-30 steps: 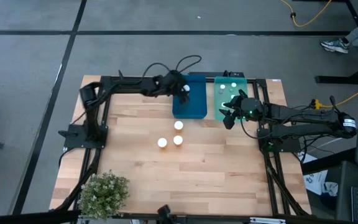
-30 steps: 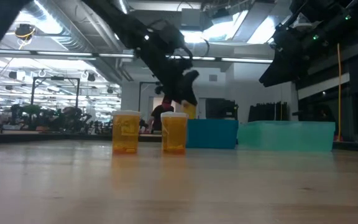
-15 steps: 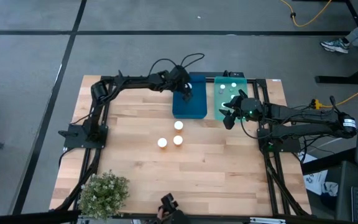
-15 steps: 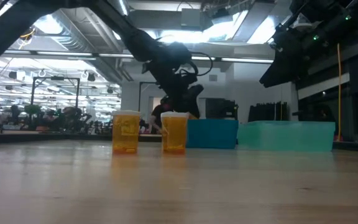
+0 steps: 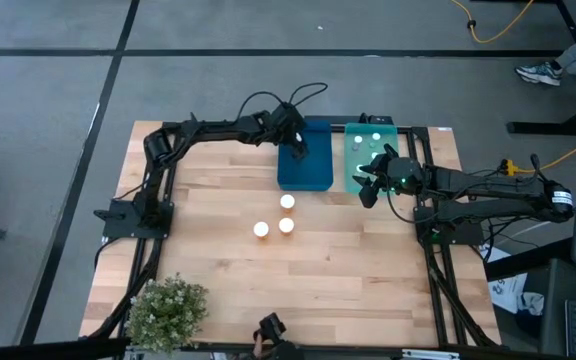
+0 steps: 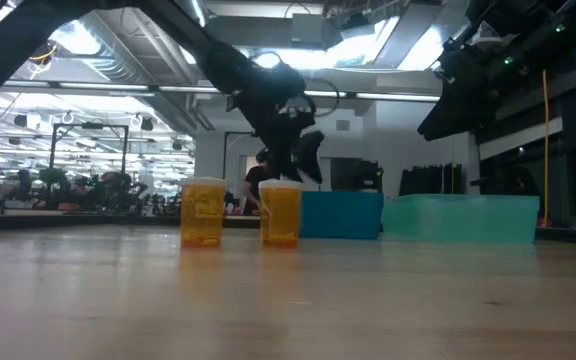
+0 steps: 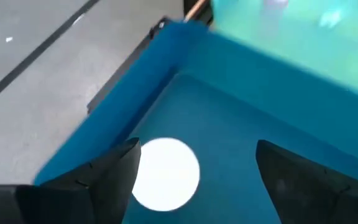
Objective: Pick and place medicine bottles into bin by pill shape (circle, oval)
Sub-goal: Put the orange pill bottle into the blue bin
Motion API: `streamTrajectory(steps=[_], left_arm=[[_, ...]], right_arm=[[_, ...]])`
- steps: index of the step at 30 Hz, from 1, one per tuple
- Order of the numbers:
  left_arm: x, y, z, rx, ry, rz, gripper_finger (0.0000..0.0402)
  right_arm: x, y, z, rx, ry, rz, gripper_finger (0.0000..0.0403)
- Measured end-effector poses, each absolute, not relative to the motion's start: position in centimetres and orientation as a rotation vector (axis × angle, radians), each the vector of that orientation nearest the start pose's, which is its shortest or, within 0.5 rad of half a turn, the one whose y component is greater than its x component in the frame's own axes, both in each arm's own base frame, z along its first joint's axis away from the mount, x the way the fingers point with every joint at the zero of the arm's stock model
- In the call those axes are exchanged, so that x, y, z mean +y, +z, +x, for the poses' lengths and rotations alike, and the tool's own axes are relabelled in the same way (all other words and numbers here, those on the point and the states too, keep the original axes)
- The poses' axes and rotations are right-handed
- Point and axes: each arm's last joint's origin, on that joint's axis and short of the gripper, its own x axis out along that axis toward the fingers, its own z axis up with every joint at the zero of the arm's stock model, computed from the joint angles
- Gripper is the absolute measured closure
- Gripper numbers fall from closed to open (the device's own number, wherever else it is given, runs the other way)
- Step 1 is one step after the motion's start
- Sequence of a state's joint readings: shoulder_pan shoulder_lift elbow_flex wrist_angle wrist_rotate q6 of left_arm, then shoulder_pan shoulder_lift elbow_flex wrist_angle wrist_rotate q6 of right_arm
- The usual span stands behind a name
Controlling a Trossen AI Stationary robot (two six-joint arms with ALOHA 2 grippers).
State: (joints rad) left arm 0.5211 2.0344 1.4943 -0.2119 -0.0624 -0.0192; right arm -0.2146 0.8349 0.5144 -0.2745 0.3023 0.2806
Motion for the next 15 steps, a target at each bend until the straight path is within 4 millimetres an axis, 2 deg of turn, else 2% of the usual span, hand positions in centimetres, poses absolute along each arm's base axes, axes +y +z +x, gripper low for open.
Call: streamTrajectory(steps=[4,9,15], left_arm=[[20.9,22.8,39.4,0.679,0.47,-0.203,0.0094],[16.5,25.8,38.9,0.77,0.307,-0.271,0.0094],[10.1,29.1,35.2,1.049,0.268,-0.195,0.0094]], right_arm=[[-4.5,22.5,16.7,0.526,-0.582,0.239,0.022],[-4.5,22.4,16.7,0.545,-0.575,0.245,0.022],[-4.4,22.0,16.4,0.583,-0.591,0.297,0.022]])
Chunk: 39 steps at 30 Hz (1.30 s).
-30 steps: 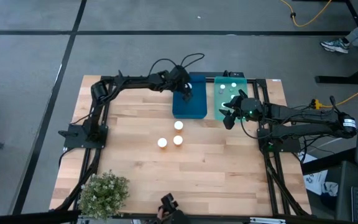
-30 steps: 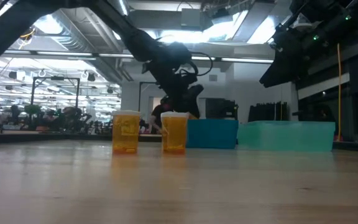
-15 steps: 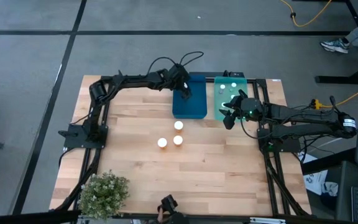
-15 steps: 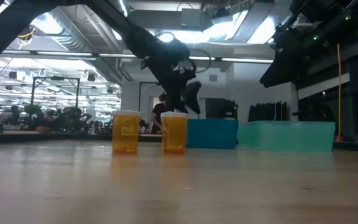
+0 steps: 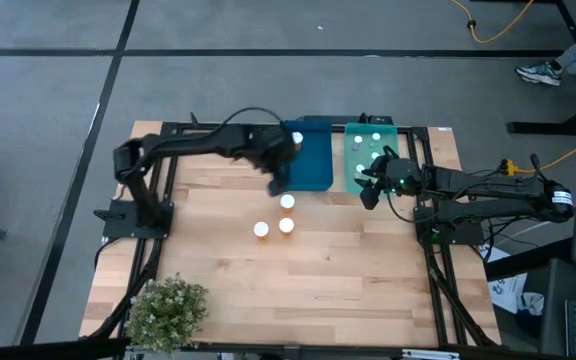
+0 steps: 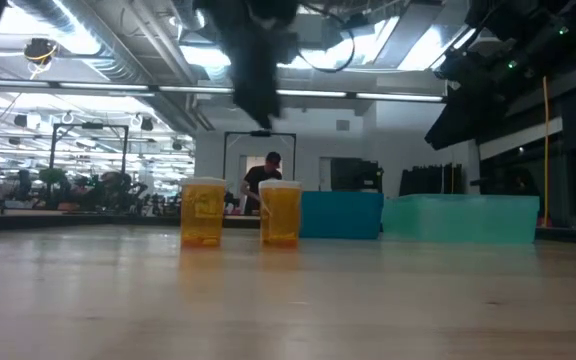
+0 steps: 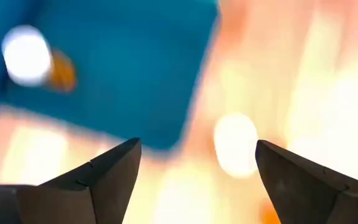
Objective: Pick and place medicine bottles into bin by pill shape (circle, oval)
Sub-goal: Put the orange pill bottle into the blue bin
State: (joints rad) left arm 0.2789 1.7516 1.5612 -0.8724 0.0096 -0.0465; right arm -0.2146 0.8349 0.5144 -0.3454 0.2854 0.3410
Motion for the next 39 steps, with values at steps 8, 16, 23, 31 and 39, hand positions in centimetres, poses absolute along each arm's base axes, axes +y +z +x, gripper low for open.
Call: streamTrajectory(steps=[8,16,23,31,39], left_arm=[[1.6,30.1,31.0,1.425,0.329,-0.175,0.0094],[-3.3,25.5,30.0,1.53,0.298,-0.082,0.0094],[-4.0,18.7,29.8,1.407,0.26,-0.088,0.0094],[-4.0,16.1,30.0,1.267,0.222,-0.122,0.0095],[-4.1,16.5,31.5,1.101,0.18,-0.091,0.0095]], right_arm=[[-4.4,22.0,16.4,0.571,-0.601,0.329,0.022],[-4.4,22.0,16.4,0.567,-0.604,0.342,0.022],[-4.4,22.0,16.4,0.568,-0.603,0.338,0.022],[-4.4,22.0,16.4,0.573,-0.597,0.316,0.022],[-4.4,22.0,16.4,0.572,-0.597,0.317,0.022]])
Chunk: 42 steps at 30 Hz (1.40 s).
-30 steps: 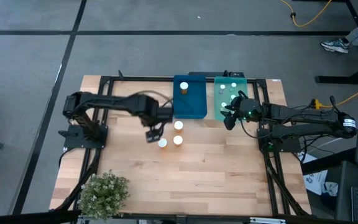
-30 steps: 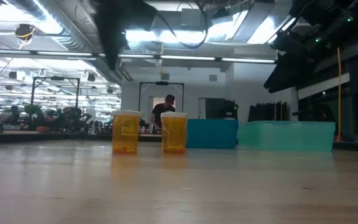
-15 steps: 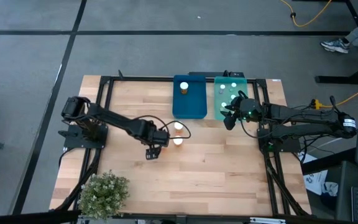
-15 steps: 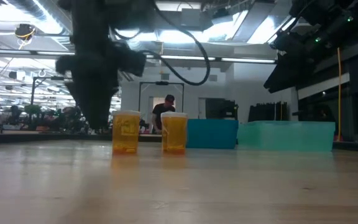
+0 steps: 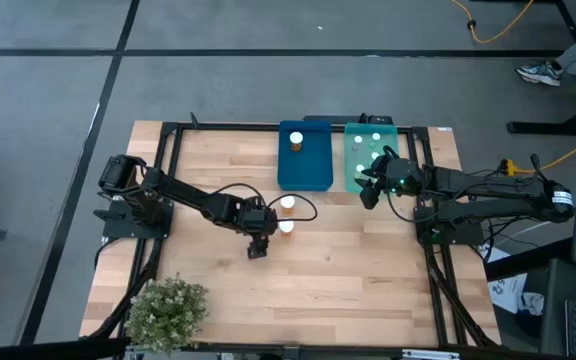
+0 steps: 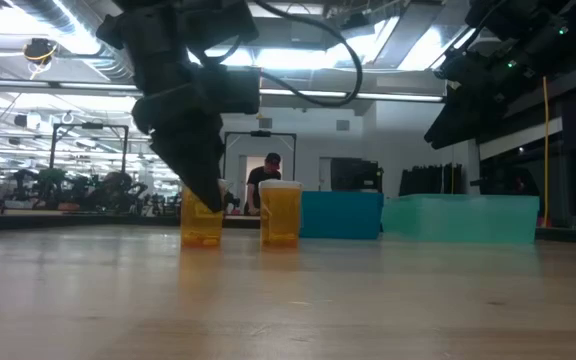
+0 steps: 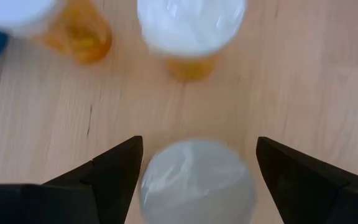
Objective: Pick and place medicine bottles into bin by pill shape (circle, oval)
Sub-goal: Put the orange pill bottle into the blue bin
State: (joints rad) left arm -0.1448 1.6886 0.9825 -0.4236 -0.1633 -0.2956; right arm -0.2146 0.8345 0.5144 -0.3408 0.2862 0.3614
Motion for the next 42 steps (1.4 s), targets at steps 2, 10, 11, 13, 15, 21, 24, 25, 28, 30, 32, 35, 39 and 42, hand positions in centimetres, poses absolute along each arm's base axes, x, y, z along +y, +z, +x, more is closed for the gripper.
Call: streamTrajectory(steps=[2,10,11,13,15,21,24,25,28,30,32,35,39,42], left_arm=[[-4.1,16.6,31.6,1.093,0.179,-0.092,0.0095],[-4.1,16.4,31.2,1.132,0.191,-0.092,0.011],[-4.1,16.4,31.2,1.131,0.191,-0.092,0.0117],[-4.1,16.4,31.2,1.131,0.192,-0.094,0.0137],[-4.1,16.4,31.2,1.13,0.198,-0.104,0.0161],[-4.1,17.7,31.2,1.187,0.214,-0.148,0.0222],[-4.2,19.8,31.7,1.216,0.215,-0.135,0.0222],[-4.2,20.7,32.0,1.205,0.204,-0.119,0.0222],[-3.5,23.7,33.4,1.123,0.225,-0.054,0.0222],[-2.2,25.8,34.3,1.05,0.3,-0.014,0.0222],[-0.3,27.2,34.9,1.014,0.341,0.009,0.0222],[3.2,28.5,35.5,0.953,0.394,0.004,0.0222],[8.6,28.6,35.8,0.886,0.448,-0.067,0.0222],[12.2,27.3,36.1,0.872,0.463,-0.137,0.0222]], right_arm=[[-4.4,22.0,16.4,0.572,-0.597,0.317,0.022],[-4.4,22.0,16.4,0.573,-0.597,0.315,0.022],[-4.4,22.0,16.4,0.573,-0.596,0.315,0.022],[-4.4,22.0,16.4,0.573,-0.596,0.314,0.022],[-4.4,22.0,16.4,0.574,-0.597,0.314,0.022],[-4.4,22.0,16.4,0.574,-0.597,0.314,0.022],[-4.4,22.0,16.4,0.574,-0.597,0.314,0.022],[-4.4,22.0,16.4,0.574,-0.597,0.314,0.022],[-4.4,22.0,16.4,0.572,-0.597,0.314,0.022],[-4.4,22.0,16.4,0.571,-0.597,0.314,0.022],[-4.4,22.1,16.4,0.564,-0.596,0.314,0.022],[-4.4,22.1,16.4,0.564,-0.596,0.314,0.022],[-4.4,22.2,16.5,0.553,-0.594,0.313,0.022],[-4.5,22.4,16.7,0.532,-0.586,0.294,0.022]])
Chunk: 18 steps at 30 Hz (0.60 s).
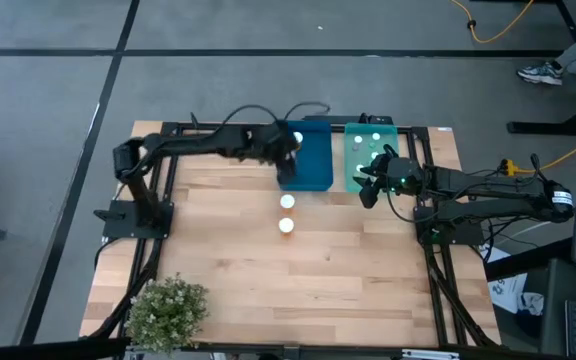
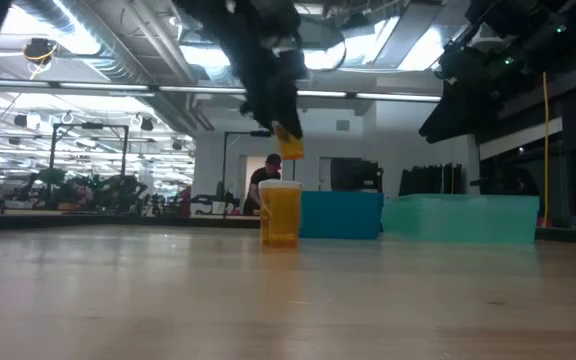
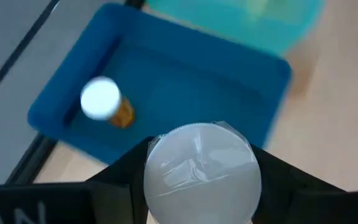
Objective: Pick and place medicine bottles into bin by pill shape (circle, oval)
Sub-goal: Put the orange pill bottle into the blue bin
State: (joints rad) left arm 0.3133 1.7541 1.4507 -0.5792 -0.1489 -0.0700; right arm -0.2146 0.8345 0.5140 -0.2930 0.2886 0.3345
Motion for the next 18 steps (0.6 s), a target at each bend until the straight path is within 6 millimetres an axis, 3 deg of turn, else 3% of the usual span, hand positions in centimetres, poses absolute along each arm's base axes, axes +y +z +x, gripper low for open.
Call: streamTrajectory(steps=[4,8,14,18], left_arm=[[15.4,25.6,37.5,0.886,0.473,-0.193,0.0222],[17.3,23.0,39.0,0.958,0.448,-0.246,0.0222],[18.4,19.6,40.6,1.064,0.438,-0.262,0.0222],[18.6,19.5,41.0,1.054,0.445,-0.264,0.0222]], right_arm=[[-4.5,22.6,16.8,0.511,-0.589,0.288,0.022],[-4.6,22.6,16.8,0.51,-0.588,0.269,0.022],[-4.6,22.6,16.8,0.512,-0.585,0.262,0.022],[-4.6,22.6,16.7,0.52,-0.584,0.259,0.022]])
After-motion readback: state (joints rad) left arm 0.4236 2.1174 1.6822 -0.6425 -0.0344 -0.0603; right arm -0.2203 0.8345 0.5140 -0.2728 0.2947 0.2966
